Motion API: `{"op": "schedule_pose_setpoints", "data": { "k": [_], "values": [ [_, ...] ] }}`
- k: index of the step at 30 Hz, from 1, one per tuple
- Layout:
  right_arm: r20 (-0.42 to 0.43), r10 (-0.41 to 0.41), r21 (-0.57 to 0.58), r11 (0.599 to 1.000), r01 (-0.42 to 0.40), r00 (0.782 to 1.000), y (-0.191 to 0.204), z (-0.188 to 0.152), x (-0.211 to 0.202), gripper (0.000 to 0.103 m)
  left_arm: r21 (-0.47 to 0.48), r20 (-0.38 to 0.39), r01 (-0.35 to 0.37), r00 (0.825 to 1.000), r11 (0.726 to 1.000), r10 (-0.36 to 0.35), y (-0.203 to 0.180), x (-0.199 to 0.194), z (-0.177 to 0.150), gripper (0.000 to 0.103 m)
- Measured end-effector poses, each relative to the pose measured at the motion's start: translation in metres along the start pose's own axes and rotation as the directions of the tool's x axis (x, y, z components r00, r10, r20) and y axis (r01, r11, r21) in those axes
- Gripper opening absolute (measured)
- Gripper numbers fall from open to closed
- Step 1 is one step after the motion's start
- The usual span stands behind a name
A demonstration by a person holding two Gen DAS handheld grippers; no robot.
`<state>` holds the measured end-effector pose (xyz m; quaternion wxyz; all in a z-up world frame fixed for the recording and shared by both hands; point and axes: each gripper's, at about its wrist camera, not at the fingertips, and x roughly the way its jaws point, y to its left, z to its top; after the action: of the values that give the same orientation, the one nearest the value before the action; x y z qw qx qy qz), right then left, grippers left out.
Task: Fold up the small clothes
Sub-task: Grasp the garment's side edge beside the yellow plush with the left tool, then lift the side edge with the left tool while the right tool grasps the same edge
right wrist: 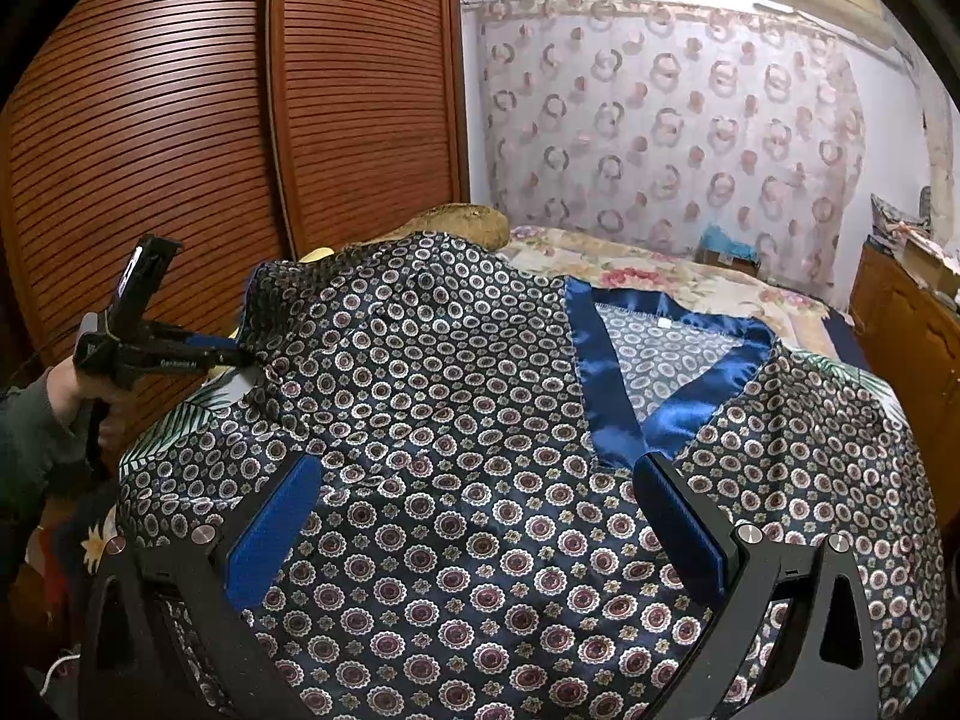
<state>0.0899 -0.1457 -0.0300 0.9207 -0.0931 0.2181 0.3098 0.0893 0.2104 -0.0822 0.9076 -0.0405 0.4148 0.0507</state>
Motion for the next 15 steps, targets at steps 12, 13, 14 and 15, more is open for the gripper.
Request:
{"op": "schedule_pose_setpoints", "data": {
  "k": [12,13,14,15],
  "values": [
    [-0.001,-0.006,0.043,0.999,0.006,1.000,-0.010,-0.010,-0.004,0.103,0.024,0.186,0.054,0.981,0.998,-0.057,-0.018,-0.049,0.027,0.001],
    [0.001,-0.009,0.046,0.999,0.009,1.000,-0.012,-0.011,-0.006,0.103,0.032,0.202,0.065,0.977,0.997,-0.070,-0.024,-0.055,0.031,0.001],
    [0.000,-0.015,0.047,0.999,0.015,1.000,-0.013,-0.012,-0.007,0.103,0.040,0.212,0.075,0.974,0.996,-0.082,-0.029,-0.059,0.035,0.001],
    [0.002,-0.018,0.050,0.999,0.018,1.000,-0.014,-0.013,-0.009,0.103,0.058,0.223,0.089,0.970,0.994,-0.100,-0.039,-0.063,0.039,0.001]
  ]
}}
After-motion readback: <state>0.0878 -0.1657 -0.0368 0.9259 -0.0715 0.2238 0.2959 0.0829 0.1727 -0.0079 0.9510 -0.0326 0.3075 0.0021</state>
